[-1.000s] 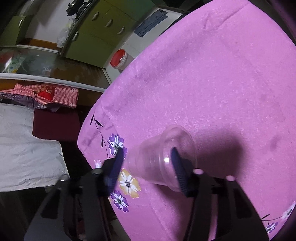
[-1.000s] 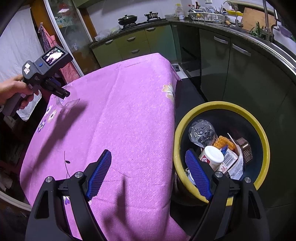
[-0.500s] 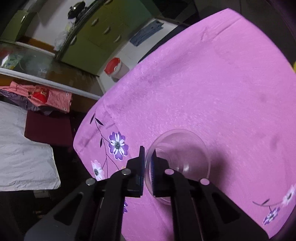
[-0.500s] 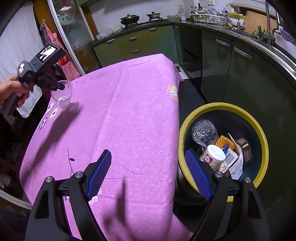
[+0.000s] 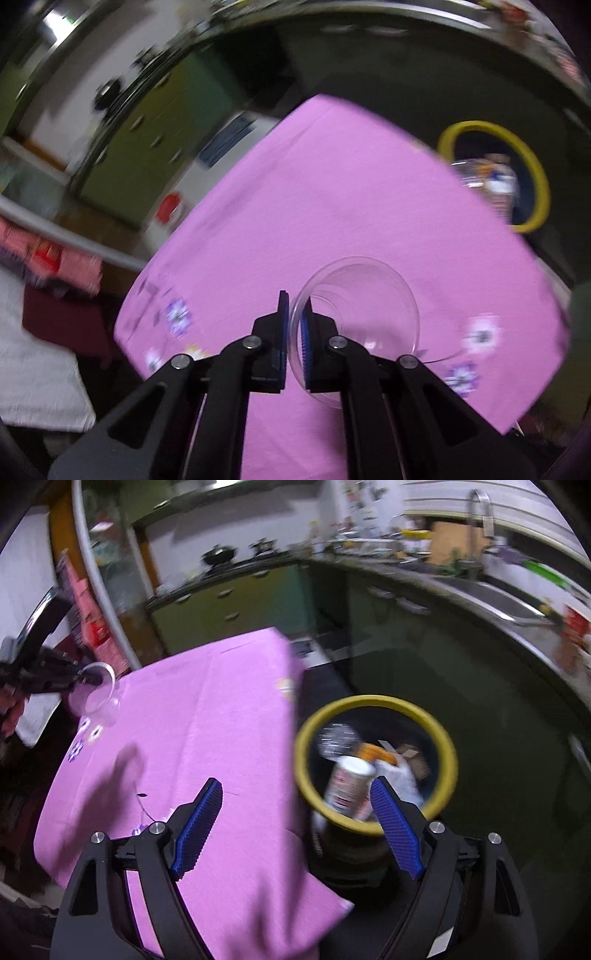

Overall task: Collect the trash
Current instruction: 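Lift the clear cup with the left gripper and carry it over the bin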

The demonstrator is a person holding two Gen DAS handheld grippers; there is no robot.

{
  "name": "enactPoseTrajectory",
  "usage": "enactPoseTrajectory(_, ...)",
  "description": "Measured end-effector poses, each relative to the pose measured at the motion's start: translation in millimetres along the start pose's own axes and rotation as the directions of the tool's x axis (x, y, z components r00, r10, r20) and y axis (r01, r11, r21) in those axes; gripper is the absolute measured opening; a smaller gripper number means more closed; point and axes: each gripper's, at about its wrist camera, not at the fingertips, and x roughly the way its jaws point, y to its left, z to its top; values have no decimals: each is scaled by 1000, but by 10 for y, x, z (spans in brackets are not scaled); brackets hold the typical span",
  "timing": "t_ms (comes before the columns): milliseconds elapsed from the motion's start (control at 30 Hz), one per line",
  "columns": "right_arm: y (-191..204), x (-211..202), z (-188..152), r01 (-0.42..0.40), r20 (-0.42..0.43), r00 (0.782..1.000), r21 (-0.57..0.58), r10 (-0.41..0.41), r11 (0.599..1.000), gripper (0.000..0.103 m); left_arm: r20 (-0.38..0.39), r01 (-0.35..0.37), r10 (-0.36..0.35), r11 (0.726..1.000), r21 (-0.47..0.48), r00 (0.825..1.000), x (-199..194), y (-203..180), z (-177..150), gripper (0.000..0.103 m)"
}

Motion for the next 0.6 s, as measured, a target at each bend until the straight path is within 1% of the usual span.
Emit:
enactPoseTrajectory(67,-163,-269,-88,40,42,998,48,-42,998,82,40,57,-58,998,39,998,-101,-241,103,6)
enactPoseTrajectory(100,-230,-376,-128,51,60,997,69,-55,996,84,53,79,-82,995,58,995,-133,-344,150,6)
enactPoseTrajectory(133,-303,-496,-186,60,79,995,94,-68,994,86,77,115,-121,990,79,990,-173,-516,254,6)
enactPoseTrajectory(167,-352,-568,-226,65,87,993,109,-75,992,86,88,134,-141,987,89,986,-190,-610,319,6)
enactPoseTrajectory(200,-414,-646,-280,71,94,992,129,-84,989,86,101,170,-182,979,111,978,-195,-773,436,6)
enactPoseTrajectory(300,-560,-766,-402,85,93,991,164,-101,983,86,123,238,-256,960,146,959,-139,-1133,712,6)
enactPoseTrajectory(333,-594,-778,-430,87,89,991,172,-104,981,86,128,275,-295,949,158,947,-88,-1297,847,6)
enactPoseTrajectory(400,-716,-790,-512,90,77,991,199,-107,976,86,135,318,-342,932,172,930,28,-1569,1097,6)
enactPoseTrajectory(433,-769,-775,-532,90,72,992,208,-107,974,86,142,335,-360,926,177,922,97,-1678,1216,6)
enactPoseTrajectory(533,-931,-713,-594,90,52,993,241,-106,966,86,168,350,-382,917,194,909,319,-1966,1505,6)
enactPoseTrajectory(600,-992,-646,-619,89,41,994,253,-102,963,86,179,355,-389,914,197,903,486,-2122,1696,6)
